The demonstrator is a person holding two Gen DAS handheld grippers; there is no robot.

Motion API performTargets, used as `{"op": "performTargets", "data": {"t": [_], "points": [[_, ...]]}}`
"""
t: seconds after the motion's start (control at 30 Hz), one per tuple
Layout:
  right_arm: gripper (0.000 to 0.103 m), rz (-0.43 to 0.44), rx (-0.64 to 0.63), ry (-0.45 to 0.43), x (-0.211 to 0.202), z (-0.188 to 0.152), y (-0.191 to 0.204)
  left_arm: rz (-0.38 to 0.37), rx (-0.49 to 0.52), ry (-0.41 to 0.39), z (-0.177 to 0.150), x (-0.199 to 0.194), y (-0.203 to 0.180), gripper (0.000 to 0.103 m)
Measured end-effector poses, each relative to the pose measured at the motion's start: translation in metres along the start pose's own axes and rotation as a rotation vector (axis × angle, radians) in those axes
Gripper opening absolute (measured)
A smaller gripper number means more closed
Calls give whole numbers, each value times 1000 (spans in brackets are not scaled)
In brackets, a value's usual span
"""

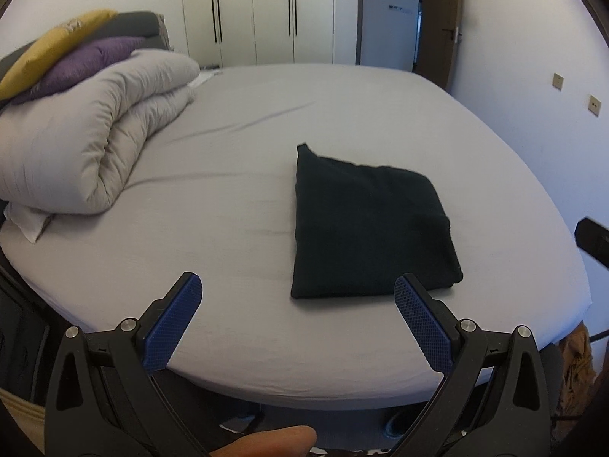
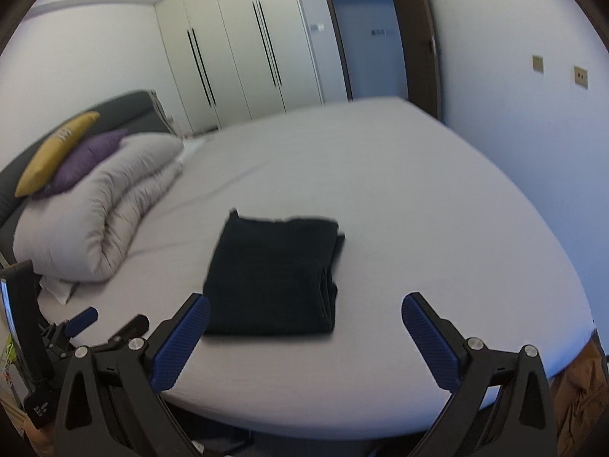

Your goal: Fold small clothes

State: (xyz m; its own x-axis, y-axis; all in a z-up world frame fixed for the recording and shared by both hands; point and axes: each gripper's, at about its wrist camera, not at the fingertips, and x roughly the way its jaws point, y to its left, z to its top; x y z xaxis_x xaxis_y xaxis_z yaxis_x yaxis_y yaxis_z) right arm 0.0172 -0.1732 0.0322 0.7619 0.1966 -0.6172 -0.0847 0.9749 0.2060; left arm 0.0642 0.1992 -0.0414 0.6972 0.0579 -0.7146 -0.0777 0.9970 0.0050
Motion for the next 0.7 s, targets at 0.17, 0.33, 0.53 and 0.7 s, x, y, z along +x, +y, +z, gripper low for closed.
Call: {"op": "performTargets", "data": {"t": [0.17, 0.33, 0.53, 0.7], "points": [[103, -30, -30, 55, 15, -9, 3, 7, -15, 39, -2, 24, 5, 103], [103, -25, -65, 100, 27, -18, 10, 5, -25, 56, -2, 38, 8, 103], [103, -21, -78, 124, 35, -21, 11, 8, -22, 71, -3, 47, 8, 103], [103, -21, -72, 145, 42, -23, 9, 9, -23, 79, -4, 54, 8, 103]]}}
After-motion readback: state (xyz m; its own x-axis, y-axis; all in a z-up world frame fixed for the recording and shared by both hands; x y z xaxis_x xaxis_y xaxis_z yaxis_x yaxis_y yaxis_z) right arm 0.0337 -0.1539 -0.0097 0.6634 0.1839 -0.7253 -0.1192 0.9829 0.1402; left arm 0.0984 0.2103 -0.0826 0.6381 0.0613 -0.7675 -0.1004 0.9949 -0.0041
